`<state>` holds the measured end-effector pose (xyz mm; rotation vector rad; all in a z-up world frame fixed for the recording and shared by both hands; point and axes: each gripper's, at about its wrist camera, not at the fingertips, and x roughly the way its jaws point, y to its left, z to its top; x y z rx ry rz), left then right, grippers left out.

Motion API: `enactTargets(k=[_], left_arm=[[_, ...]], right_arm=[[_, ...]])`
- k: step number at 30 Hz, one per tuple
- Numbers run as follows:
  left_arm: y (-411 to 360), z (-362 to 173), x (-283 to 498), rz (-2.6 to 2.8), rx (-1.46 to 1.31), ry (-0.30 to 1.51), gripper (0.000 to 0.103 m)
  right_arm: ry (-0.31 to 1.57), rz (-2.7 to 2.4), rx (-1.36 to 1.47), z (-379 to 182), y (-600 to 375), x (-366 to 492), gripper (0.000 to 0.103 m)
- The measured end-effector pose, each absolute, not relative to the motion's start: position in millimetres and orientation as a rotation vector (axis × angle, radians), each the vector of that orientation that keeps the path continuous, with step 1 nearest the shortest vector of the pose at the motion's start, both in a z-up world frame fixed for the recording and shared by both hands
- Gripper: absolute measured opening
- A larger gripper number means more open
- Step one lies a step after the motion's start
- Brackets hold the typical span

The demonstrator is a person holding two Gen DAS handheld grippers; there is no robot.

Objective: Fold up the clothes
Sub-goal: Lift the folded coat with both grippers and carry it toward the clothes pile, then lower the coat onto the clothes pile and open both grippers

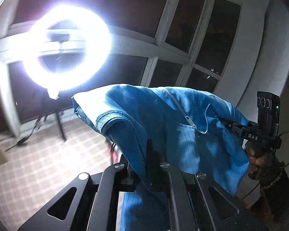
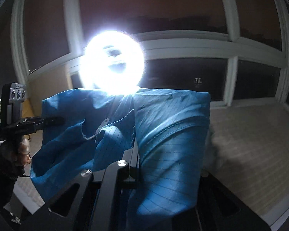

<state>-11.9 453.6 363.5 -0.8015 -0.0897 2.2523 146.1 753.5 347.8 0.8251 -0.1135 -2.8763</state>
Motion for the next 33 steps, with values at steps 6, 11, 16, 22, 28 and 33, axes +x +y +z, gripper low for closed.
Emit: enactTargets(k=[6, 11, 16, 22, 28, 33], left_arm=[[520.1, 342.1, -56.4, 2.250, -0.859, -0.068, 0.007], [553.2, 253.8, -87.6, 2.244, -1.147, 0.087, 0.031], [520.4, 253.8, -76.7, 2.271, -1.183, 0.008, 0.039], [507.6, 323.4, -52.4, 2.413, -1.022, 0.081, 0.036], [568.0, 345.4, -87.0, 2.393, -0.926, 0.137, 0.038], [594.1, 301.3, -114.5, 2.453, -1.049, 0.259, 0.038]], right_arm=[[-0.116, -2.859, 0.921, 323.5, 825.8, 81.3, 0.007], [-0.212, -2.810, 1.158, 234.9, 860.9, 55.1, 0.010], [-0.428, -2.685, 1.208, 211.2, 892.7, 63.2, 0.025], [-0.440, -2.860, 0.884, 268.3, 924.2, 83.3, 0.037], [-0.287, -2.871, 0.887, 275.0, 891.5, 21.2, 0.037], [-0.180, -2.948, 0.969, 259.1, 880.1, -9.0, 0.037]])
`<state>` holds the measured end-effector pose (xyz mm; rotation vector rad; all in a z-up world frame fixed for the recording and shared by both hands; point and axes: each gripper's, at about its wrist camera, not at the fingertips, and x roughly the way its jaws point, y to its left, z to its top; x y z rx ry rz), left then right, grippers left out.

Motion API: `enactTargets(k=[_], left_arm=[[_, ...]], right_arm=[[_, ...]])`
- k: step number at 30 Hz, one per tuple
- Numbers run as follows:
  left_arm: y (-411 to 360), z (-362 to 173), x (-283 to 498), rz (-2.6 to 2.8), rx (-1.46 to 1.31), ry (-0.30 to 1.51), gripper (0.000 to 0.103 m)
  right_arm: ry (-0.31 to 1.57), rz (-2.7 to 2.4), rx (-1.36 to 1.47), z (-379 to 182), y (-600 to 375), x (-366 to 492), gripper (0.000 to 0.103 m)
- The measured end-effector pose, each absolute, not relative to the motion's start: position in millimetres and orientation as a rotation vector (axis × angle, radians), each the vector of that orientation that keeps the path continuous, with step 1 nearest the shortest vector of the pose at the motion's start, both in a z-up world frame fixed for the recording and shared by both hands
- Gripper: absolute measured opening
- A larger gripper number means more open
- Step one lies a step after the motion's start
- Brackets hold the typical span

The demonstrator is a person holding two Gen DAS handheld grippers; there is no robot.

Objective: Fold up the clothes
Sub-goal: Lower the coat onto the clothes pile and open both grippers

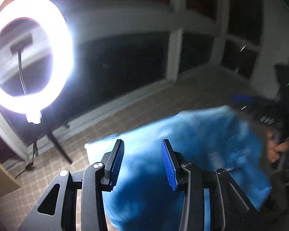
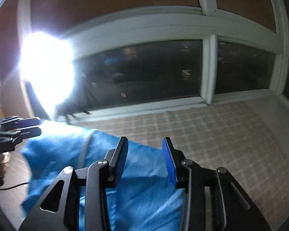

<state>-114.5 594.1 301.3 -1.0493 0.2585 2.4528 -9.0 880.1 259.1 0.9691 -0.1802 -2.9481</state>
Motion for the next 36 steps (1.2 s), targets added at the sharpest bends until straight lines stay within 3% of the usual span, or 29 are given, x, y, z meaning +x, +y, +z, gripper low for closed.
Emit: enactTargets(k=[5, 11, 15, 21, 23, 29, 36], left_arm=[[566.3, 248.2, -139.3, 2.426, -1.224, 0.189, 0.042], [563.9, 249.1, -135.8, 2.416, -1.184, 0.240, 0.045], [558.8, 269.0, -122.4, 2.445, -1.166, 0.220, 0.038], [571.1, 298.4, -68.8, 2.329, -1.059, 0.212, 0.041], [575.2, 288.7, -62.1, 2.283, -1.093, 0.212, 0.042], [575.2, 243.8, -73.9, 2.257, -1.231, 0.231, 0.037], [526.6, 284.9, -36.3, 2.306, -1.169, 0.181, 0.045]], right_arm=[[-0.109, -2.937, 1.202, 217.0, 853.1, -26.5, 0.038], [-0.146, -2.945, 1.298, 201.6, 853.5, -29.5, 0.042], [-0.216, -2.975, 1.304, 224.8, 859.4, -12.4, 0.043], [-0.242, -2.984, 1.187, 256.3, 846.4, 29.3, 0.050], [-0.258, -2.960, 1.175, 254.3, 840.2, 37.7, 0.055], [-0.243, -2.861, 1.371, 210.5, 829.1, 22.2, 0.055], [-0.287, -2.987, 1.303, 249.7, 821.8, 67.2, 0.055]])
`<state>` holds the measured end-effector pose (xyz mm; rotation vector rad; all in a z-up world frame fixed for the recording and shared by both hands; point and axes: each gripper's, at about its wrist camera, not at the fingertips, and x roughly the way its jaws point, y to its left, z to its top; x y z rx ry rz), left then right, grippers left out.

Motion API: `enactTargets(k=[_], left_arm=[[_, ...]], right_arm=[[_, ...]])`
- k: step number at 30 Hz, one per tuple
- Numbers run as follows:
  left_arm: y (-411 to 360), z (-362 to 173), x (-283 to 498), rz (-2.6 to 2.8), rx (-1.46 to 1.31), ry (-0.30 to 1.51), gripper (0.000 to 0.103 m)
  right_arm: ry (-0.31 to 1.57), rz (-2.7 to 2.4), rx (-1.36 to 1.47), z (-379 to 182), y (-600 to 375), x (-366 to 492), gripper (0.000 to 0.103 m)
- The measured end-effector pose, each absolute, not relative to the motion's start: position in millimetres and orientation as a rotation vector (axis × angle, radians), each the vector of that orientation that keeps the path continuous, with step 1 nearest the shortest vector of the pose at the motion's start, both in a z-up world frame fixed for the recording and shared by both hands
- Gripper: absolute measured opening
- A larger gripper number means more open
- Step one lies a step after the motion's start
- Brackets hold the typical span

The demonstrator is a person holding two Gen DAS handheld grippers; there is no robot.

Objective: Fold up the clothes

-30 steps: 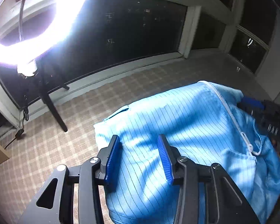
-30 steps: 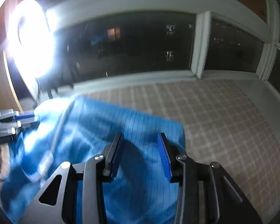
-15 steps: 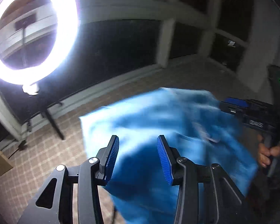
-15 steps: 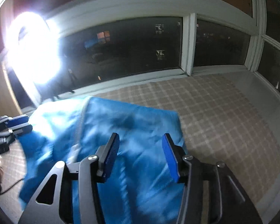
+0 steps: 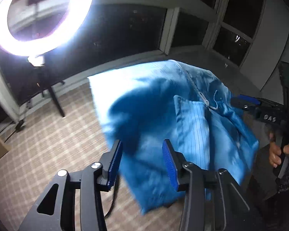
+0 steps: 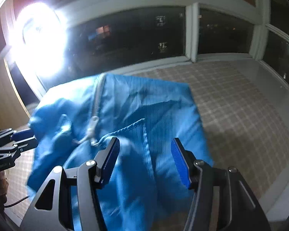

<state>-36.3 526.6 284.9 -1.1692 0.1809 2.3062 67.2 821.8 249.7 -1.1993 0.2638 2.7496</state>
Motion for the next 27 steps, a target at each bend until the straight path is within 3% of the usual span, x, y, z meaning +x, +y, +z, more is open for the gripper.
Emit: enactTargets(k=[4, 9, 14, 27], left_arm=[[489.3, 290.3, -13.0, 2.320, -1.167, 0.154, 0.050], [444.8, 292.6, 18.1, 2.329, -1.160, 0.123, 0.065], [400.6, 292.3, 51.4, 2.332, -1.171, 0.083, 0.071], [309.1, 269.1, 120.9, 2.296, -1.300, 0.226, 0.074]], right_arm=[[0.186, 2.706, -1.148, 263.6, 794.2, 95.8, 0.065], [0.168, 2.673, -1.086, 271.7, 740.4, 138.8, 0.067], [0.203, 2.621, -1.043, 270.4, 690.2, 178.7, 0.068], [0.287, 2.536, -1.060, 239.2, 560.1, 268.6, 0.069]])
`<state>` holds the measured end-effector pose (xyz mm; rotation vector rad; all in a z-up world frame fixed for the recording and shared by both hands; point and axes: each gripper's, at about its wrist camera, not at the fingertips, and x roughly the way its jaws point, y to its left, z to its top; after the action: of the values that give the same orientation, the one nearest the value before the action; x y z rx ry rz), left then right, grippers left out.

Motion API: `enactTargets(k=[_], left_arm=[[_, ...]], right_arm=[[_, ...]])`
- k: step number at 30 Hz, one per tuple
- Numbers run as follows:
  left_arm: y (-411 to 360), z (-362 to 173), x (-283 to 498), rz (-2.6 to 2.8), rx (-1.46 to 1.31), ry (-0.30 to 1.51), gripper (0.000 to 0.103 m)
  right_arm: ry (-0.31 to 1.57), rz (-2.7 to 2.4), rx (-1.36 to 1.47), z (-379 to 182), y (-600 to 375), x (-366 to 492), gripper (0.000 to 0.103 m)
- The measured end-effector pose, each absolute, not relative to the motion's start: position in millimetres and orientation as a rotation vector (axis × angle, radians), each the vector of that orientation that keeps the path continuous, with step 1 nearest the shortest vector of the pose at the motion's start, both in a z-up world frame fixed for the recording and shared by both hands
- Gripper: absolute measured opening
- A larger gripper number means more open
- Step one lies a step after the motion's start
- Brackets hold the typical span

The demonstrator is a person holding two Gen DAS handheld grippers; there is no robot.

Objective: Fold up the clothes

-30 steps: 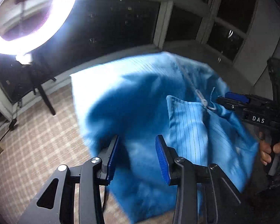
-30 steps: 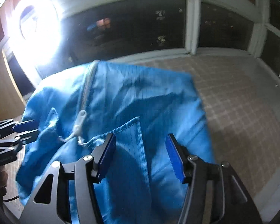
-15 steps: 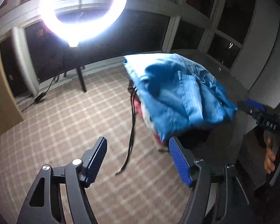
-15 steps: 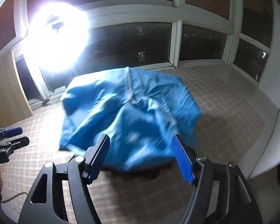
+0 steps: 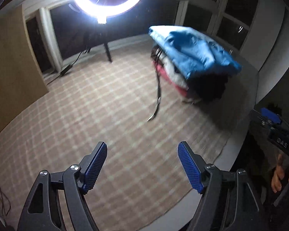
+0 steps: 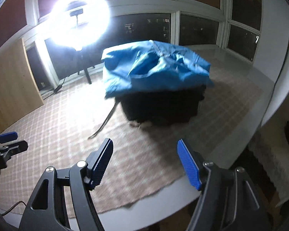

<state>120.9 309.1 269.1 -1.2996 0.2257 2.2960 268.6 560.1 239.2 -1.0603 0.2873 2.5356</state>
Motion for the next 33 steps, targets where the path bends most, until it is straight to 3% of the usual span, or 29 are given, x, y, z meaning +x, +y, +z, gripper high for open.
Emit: enactTargets(k=[13, 19, 33], left_arm=[[280.7, 267.3, 142.5, 2.214, -1.271, 0.259, 0.074], [268.1, 274.8, 145.6, 2.189, -1.246, 0.173, 0.074], [242.0, 283.4, 152.3, 2.275, -1.240, 0.098, 0.075]], right_arm=[[0.291, 2.523, -1.039, 236.2, 494.3, 298.5, 0.069], [0.298, 2.520, -1.029, 239.0, 486.0, 299.2, 0.069], [0.110, 2.554, -1.013, 251.1, 458.5, 287.8, 0.069]])
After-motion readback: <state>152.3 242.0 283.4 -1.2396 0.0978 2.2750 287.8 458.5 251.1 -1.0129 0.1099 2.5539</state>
